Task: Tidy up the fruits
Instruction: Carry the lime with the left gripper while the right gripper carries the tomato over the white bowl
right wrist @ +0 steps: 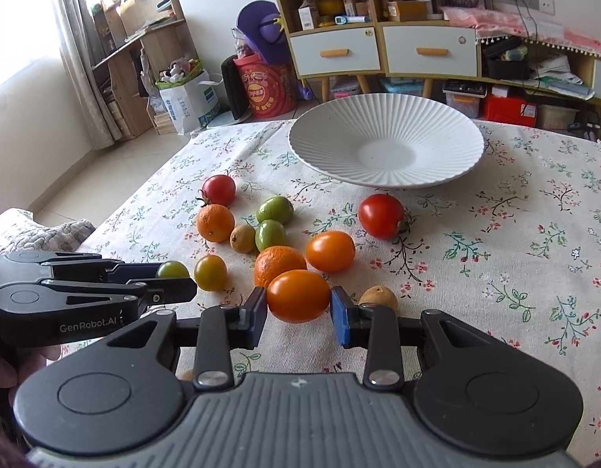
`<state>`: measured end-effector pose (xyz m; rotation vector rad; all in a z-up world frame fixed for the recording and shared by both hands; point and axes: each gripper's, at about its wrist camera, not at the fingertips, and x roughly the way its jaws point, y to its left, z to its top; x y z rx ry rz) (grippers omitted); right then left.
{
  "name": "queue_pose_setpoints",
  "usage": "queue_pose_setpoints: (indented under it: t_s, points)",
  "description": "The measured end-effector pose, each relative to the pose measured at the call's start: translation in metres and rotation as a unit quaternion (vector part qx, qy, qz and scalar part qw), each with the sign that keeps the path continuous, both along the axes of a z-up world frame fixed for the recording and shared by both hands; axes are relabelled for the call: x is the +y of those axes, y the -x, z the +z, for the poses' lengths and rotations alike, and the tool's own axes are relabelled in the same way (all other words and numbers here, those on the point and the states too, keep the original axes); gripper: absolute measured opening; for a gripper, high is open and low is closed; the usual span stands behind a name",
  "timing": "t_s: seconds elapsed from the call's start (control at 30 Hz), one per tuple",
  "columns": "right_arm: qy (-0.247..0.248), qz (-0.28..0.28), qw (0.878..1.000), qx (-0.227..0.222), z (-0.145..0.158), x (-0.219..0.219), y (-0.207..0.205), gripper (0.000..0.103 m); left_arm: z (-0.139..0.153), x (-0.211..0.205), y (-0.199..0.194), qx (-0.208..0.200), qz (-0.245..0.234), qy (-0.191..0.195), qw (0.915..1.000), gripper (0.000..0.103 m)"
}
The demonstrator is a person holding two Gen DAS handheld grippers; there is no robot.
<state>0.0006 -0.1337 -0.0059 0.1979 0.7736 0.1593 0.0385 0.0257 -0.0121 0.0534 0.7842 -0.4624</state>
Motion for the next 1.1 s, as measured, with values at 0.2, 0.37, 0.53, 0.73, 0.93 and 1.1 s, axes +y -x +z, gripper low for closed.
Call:
queue_pose_setpoints:
  t_s: [0.2,0.37,0.53,0.73,0.93,1.1]
  points:
    - [-0.002,-0.014,1.000,-0.018,0.025,-0.018,-0.027,0.032,0.020,-0.023,-0.017,-0.017,-0.016,0.020,0.9995,0.018]
    - [-0.019,-0.030,0.999,-0.022,0.029,-0.044,-0.057,0.032,0.031,-0.044,-0.043,-0.042,-0.029,0.029,0.9983,0.018]
    - [-0.040,-0.044,0.998,-0.014,0.018,-0.061,-0.082,0.032,0.029,-0.065,-0.076,-0.049,-0.039,0.037,0.9974,0.018]
    - [-0.032,-0.044,0.998,-0.001,0.005,-0.069,-0.106,0.032,0.018,-0.087,-0.105,-0.057,-0.059,0.028,0.9963,0.018]
    - [-0.021,-0.036,0.999,0.008,-0.002,-0.071,-0.116,0.032,0.005,-0.098,-0.117,-0.058,-0.072,0.002,0.9957,0.018]
    - [-0.026,-0.037,0.999,0.011,-0.004,-0.075,-0.121,0.032,0.001,-0.100,-0.123,-0.061,-0.072,-0.008,0.9954,0.018]
